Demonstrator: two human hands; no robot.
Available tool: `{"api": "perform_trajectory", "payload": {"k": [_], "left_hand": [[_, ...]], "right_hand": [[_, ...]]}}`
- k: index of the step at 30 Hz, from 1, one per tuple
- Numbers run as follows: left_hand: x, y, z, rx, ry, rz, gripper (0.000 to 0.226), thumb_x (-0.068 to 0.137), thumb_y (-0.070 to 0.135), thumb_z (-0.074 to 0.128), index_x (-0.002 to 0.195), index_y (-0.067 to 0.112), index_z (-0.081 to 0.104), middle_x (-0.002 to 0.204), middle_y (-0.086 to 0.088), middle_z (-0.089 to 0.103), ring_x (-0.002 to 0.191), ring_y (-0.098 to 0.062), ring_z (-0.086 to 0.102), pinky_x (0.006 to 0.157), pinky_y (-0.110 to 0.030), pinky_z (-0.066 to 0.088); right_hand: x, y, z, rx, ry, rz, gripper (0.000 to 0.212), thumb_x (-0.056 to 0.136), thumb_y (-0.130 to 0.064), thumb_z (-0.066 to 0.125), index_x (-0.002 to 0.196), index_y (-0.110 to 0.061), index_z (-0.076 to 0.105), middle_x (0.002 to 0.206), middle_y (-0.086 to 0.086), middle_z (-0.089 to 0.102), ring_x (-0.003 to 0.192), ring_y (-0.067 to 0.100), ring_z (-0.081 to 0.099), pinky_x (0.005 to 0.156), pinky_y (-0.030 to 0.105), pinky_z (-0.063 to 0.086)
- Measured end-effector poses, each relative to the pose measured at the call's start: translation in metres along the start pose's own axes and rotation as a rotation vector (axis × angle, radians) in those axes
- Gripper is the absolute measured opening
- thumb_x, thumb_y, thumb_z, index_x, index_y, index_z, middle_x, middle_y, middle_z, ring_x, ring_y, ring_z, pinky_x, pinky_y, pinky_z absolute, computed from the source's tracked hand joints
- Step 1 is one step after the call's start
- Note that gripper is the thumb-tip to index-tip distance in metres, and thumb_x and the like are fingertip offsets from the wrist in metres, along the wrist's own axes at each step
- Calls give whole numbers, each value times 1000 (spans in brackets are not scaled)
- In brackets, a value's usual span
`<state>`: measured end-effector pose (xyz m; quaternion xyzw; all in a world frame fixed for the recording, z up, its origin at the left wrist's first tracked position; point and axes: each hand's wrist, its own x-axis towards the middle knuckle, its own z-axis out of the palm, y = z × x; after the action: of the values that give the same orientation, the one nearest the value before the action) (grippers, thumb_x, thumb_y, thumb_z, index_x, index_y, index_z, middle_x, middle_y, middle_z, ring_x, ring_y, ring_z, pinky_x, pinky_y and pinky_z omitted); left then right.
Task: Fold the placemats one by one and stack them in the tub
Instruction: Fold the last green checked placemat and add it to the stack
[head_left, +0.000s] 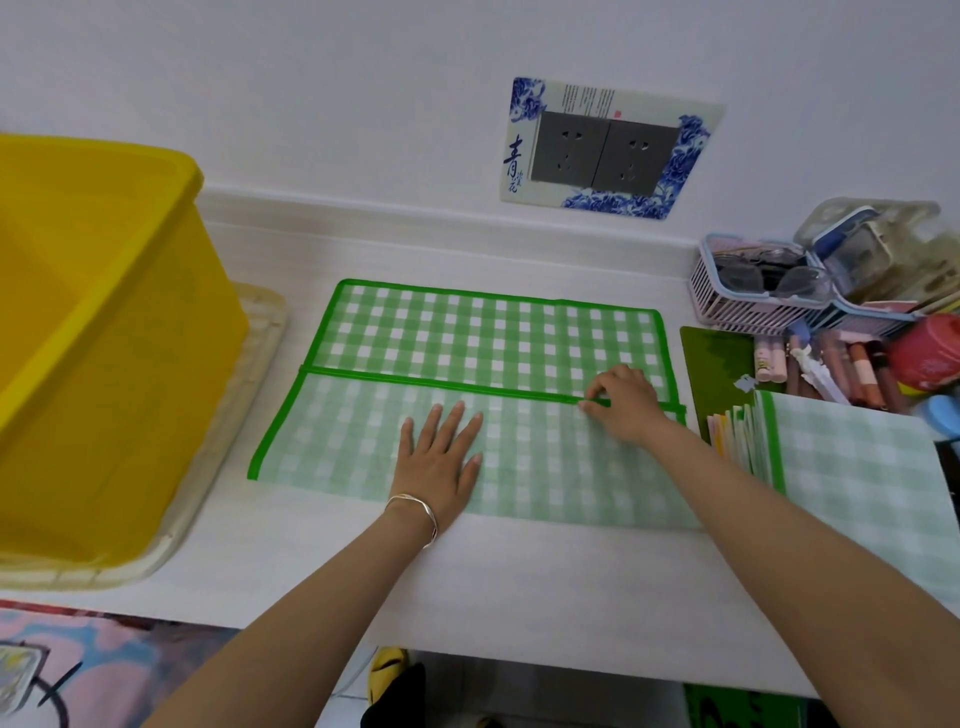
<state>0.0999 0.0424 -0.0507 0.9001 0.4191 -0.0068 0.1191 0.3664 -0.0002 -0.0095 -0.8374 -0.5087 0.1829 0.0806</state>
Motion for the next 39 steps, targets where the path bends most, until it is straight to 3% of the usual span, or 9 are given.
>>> {"api": "perform_trajectory", "payload": {"k": [9,16,21,24,28,30,32,36,39], "left_hand": [[1,2,2,-6,6,-34,74,77,53,-17,148,34,-4,157,7,-9,143,-19,-15,112,-45,-16],[1,0,1,-2,-4,-19,73,77,54,-17,147,37,-6,157,10,-10,143,-17,-16,111,-44,-17],[0,0,2,7,-1,-16,72,77,54,-17,146,37,-7,156,10,-11,143,-17,-17,111,-44,-18],[0,1,2,5,12,-14,72,78,54,-16,147,37,-6,156,10,-9,143,-17,-16,111,-44,-18],[0,2,2,-5,30,-18,70,78,53,-15,145,36,-7,156,10,-7,143,-16,-14,110,-42,-20],[0,0,2,4,20,-16,66,77,51,-18,141,36,-13,156,11,-10,142,-13,-18,111,-42,-19],[1,0,3,12,16,-14,64,77,49,-18,140,36,-15,156,11,-11,138,-10,-22,110,-41,-20],[0,0,4,-20,62,-10,65,83,48,-12,146,36,-2,157,11,-2,142,-12,-14,110,-40,-19],[0,0,4,-24,72,-4,65,84,48,-11,147,37,1,157,11,-2,142,-13,-13,111,-40,-19]], "right_hand": [[1,-7,0,31,43,47,16,89,-37,59,88,-20,59,102,2,56,110,25,41,93,36,33],[0,-7,4,-35,130,-24,14,89,-32,60,88,-18,59,94,2,56,98,23,49,94,33,30],[-5,-12,3,-94,137,5,15,89,-32,58,96,-18,58,105,2,56,108,23,48,109,39,20],[-19,-32,16,-72,263,-10,29,92,-26,56,117,-14,54,126,6,52,123,26,42,115,43,14],[-45,-95,63,74,267,-73,43,98,-19,39,140,-10,38,152,8,29,143,21,20,117,39,4],[-53,-120,87,62,228,-76,49,98,-17,36,146,-12,26,156,4,18,145,17,8,118,37,-2],[-57,-123,100,35,211,-69,52,97,-16,37,147,-15,25,157,3,18,146,17,8,118,38,0],[-60,-89,94,-5,286,-60,56,93,-31,16,140,-20,42,150,5,36,140,22,29,115,41,18],[-66,-50,83,-56,237,-1,69,87,-45,-3,149,-25,21,157,-1,14,146,16,8,117,36,1]]}}
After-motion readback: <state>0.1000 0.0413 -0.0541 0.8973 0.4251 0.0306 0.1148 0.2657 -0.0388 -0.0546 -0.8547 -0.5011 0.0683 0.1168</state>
